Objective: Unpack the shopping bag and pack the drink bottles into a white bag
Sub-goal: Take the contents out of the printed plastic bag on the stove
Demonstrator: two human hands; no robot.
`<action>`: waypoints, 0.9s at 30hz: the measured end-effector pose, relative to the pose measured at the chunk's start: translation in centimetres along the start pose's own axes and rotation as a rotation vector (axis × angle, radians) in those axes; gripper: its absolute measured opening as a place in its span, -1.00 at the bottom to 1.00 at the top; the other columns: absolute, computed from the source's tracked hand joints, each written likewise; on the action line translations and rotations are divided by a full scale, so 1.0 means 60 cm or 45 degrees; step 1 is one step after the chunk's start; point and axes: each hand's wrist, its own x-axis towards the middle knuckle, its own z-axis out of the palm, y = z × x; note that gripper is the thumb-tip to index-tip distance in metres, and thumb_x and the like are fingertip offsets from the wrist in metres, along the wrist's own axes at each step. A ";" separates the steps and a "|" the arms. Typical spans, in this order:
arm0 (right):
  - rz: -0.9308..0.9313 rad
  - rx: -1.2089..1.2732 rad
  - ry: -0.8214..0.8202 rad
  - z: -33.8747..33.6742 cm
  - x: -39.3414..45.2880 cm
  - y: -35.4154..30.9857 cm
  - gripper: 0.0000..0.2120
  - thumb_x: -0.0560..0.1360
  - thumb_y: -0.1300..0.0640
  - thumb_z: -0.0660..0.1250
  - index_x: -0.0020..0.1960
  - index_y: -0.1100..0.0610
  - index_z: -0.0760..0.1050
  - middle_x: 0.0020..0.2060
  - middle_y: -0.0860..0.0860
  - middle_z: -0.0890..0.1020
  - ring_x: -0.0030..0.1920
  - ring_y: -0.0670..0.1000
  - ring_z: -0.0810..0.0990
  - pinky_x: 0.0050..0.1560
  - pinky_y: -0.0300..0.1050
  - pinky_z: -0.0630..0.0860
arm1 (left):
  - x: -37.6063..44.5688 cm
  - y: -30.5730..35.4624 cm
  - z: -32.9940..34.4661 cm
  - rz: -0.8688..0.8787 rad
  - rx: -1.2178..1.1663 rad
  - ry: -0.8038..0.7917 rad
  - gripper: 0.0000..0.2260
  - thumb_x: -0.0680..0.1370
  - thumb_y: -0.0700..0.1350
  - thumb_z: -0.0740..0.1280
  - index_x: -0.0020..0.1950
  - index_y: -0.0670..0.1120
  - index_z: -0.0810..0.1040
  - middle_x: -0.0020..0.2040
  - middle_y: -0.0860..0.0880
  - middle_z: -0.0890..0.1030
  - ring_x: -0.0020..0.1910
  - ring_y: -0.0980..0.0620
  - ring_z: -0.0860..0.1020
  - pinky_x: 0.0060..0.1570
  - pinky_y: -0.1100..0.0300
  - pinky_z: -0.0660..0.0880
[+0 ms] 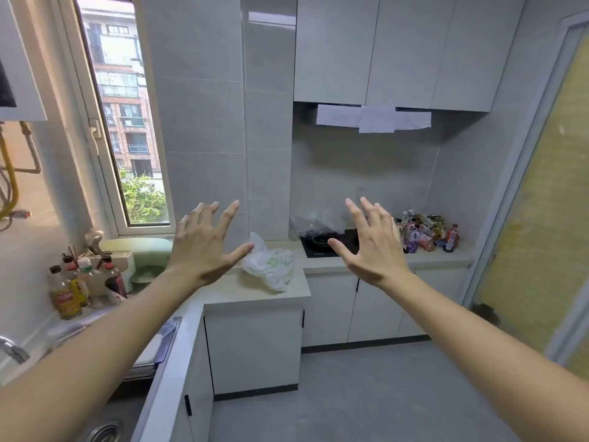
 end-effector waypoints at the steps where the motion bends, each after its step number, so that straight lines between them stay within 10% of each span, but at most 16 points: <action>1: 0.020 -0.001 -0.030 0.006 -0.007 -0.003 -0.15 0.50 -0.48 0.08 0.67 -0.12 0.00 0.64 0.06 0.14 0.64 0.18 0.06 0.58 0.30 0.13 | -0.001 -0.003 0.000 0.000 -0.011 -0.038 -0.18 0.48 0.53 -0.04 0.66 0.15 0.08 0.54 -0.16 0.36 0.55 -0.24 0.27 0.42 -0.25 0.31; 27: 0.401 -0.005 -0.099 0.127 0.007 0.408 -0.18 0.56 -0.44 0.14 0.68 -0.15 -0.05 0.66 0.00 0.09 0.64 0.07 0.02 0.58 0.18 0.09 | 0.256 0.361 0.354 0.399 -0.254 -0.115 -0.22 0.52 0.50 0.00 0.66 0.16 0.11 0.50 -0.15 0.39 0.55 -0.23 0.26 0.43 -0.21 0.30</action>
